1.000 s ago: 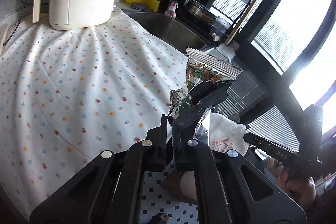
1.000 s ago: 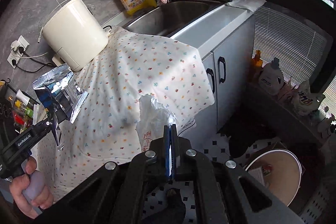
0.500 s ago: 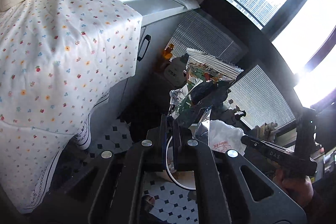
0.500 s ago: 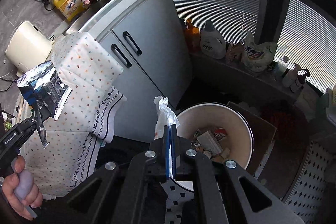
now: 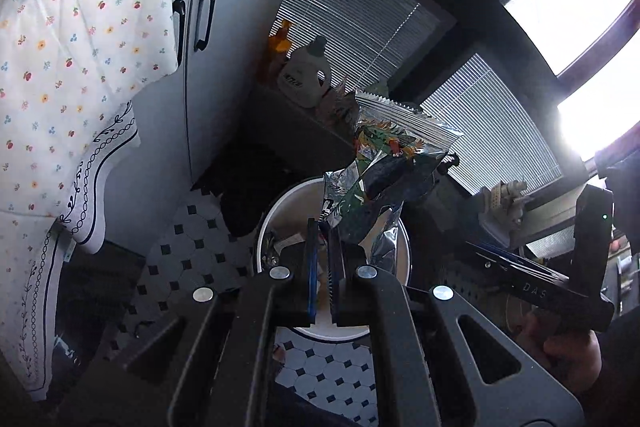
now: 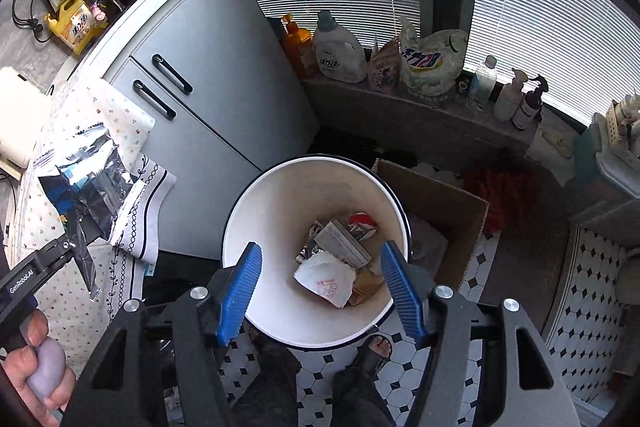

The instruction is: Collect trash

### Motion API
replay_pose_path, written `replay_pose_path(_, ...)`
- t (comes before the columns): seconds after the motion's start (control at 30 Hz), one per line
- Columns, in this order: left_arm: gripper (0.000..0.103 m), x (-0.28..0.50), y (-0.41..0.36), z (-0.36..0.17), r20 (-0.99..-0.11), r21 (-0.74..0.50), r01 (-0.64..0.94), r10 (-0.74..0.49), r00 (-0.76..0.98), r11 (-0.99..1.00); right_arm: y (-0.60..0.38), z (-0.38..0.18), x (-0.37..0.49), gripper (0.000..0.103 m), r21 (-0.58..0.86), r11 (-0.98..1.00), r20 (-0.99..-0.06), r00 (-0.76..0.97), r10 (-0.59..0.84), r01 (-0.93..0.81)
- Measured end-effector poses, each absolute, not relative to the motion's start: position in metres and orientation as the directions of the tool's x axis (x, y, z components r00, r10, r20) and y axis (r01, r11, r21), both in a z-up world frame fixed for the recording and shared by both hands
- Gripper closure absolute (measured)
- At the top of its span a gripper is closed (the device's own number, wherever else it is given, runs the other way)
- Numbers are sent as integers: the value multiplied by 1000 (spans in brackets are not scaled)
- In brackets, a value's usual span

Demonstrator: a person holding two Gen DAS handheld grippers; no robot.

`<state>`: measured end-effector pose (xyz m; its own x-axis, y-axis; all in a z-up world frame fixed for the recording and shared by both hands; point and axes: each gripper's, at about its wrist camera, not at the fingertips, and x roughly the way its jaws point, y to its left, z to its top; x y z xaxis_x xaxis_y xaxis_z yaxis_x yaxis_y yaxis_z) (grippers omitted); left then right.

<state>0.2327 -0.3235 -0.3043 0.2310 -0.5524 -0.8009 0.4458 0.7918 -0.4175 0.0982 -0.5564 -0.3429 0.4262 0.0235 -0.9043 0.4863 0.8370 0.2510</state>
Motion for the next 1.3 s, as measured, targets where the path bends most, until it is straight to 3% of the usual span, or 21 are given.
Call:
replay_pose_path(0.23, 96, 228, -367, -330, -826, -432, 476, -548, 132, 766, -578, -328, 60, 41, 248, 800, -901, 434, -17, 547)
replay_pose_path(0.37, 61, 222, -382, -331, -837, -427, 483, -536, 108, 764, -590, -321, 45, 41, 262, 776, -894, 446, -28, 574)
replay_pose_path(0.53, 57, 212, -373, -307, -844, -385, 481, -511, 163, 788, -595, -313, 37, 40, 292, 776, -879, 477, -14, 560)
replay_pose_path(0.67, 44, 207, -345, -276, -836, -352, 441, -489, 248, 826, -589, -305, 40, 34, 326, 791, -863, 505, 26, 517)
replay_pose_path(1.07, 38, 192, -249, -187, -789, -303, 349, -439, 430, 887, -532, -245, 51, 19, 318, 861, -825, 563, 45, 397)
replay_pose_path(1.23, 28, 173, -210, -161, -764, -274, 338, -417, 493, 901, -494, -219, 50, 11, 299, 895, -803, 594, 48, 332)
replay_pose_path(1.3, 18, 162, -195, -153, -759, -260, 328, -402, 513, 908, -479, -207, 46, 8, 289, 901, -795, 606, 38, 322)
